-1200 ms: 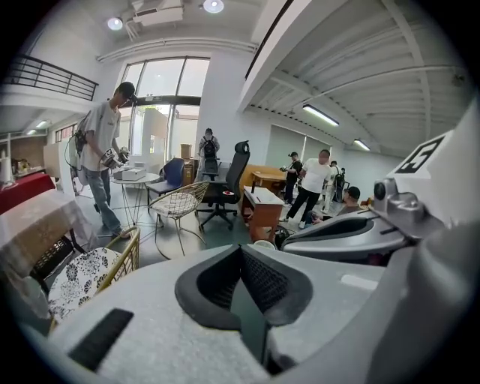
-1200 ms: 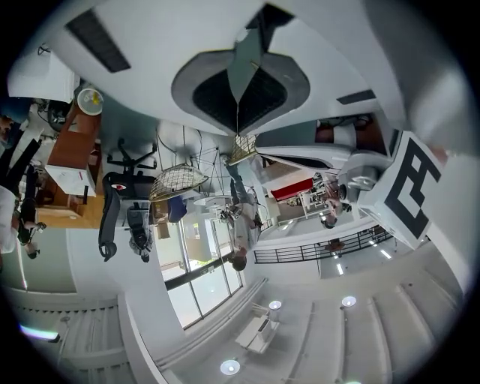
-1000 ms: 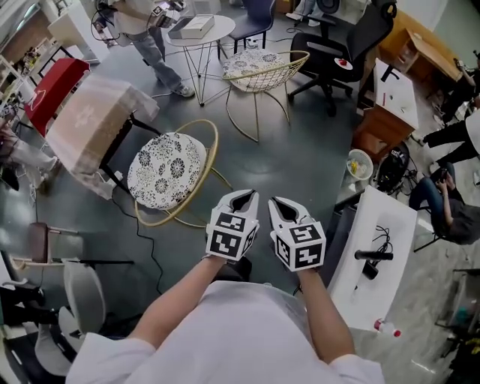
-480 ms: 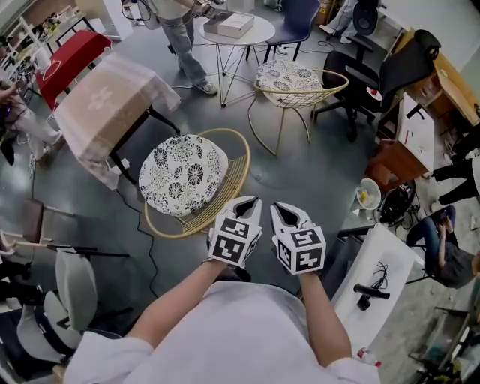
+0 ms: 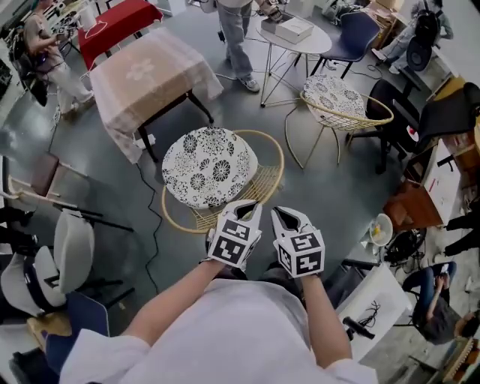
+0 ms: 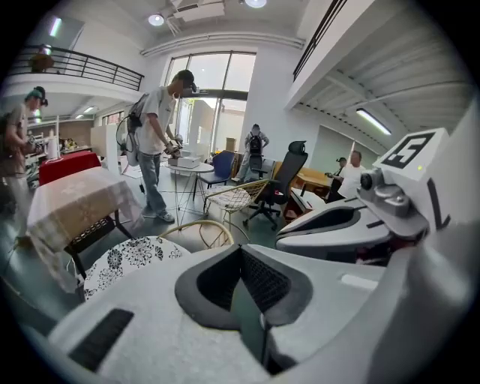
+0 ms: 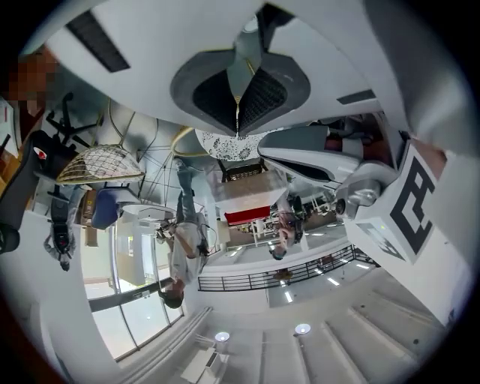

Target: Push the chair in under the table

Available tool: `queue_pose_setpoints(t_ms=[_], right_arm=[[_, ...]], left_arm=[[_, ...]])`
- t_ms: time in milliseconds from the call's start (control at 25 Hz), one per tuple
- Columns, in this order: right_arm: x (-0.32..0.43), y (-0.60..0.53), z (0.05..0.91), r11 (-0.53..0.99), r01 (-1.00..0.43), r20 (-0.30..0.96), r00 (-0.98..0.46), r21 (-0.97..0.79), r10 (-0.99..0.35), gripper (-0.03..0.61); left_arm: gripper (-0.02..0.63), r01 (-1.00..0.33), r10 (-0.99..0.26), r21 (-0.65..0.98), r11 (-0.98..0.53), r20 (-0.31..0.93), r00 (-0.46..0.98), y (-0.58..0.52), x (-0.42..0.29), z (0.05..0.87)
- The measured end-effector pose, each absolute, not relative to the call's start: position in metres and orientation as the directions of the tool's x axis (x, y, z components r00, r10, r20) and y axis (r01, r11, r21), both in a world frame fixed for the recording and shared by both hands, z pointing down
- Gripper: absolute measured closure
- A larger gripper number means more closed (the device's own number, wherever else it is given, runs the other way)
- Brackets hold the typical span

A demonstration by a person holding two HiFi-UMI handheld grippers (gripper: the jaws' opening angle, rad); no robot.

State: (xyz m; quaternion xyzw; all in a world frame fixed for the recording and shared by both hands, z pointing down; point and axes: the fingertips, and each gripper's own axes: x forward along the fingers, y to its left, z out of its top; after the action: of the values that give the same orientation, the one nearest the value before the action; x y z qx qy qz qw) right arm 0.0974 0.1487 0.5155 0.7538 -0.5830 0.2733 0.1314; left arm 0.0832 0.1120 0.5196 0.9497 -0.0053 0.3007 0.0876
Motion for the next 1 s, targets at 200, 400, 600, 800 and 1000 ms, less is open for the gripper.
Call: queue_pose_setpoints(t_ms=[200,400,600,800,1000], right_arm=[[0.103,0.132,0.534,-0.096,-0.992,0.6,0.031,-0.076,-0.8,0.574],[0.107,0.121,0.549,0.133,-0.991,0.651,-0.102,-0.001,-0.752,0.574],[0.108,0.111,0.559,0.347,-0.936,0.683,-0.211,0.066,-0.699,0.574],[0.106,0.11,0.573,0.552,-0.818,0.719,-0.285,0.162,-0.634,0.574],[0.112,0.109,0.588,0.705,-0.661,0.763,-0.31,0.255,-0.567,0.572]], left_arm=[[0.609,-0.162,-0.038,0.158,-0.974,0.589,0.807,0.094,0.079,0.536],[0.607,-0.192,-0.07,0.142,-0.971,0.598,0.798,0.085,0.074,0.538],[0.607,-0.25,-0.138,0.076,-0.965,0.664,0.735,0.082,0.057,0.556],[0.606,-0.28,-0.196,-0.001,-0.96,0.715,0.671,0.08,0.038,0.571],[0.546,-0.248,-0.224,-0.085,-0.965,0.759,0.611,0.076,0.021,0.584]])
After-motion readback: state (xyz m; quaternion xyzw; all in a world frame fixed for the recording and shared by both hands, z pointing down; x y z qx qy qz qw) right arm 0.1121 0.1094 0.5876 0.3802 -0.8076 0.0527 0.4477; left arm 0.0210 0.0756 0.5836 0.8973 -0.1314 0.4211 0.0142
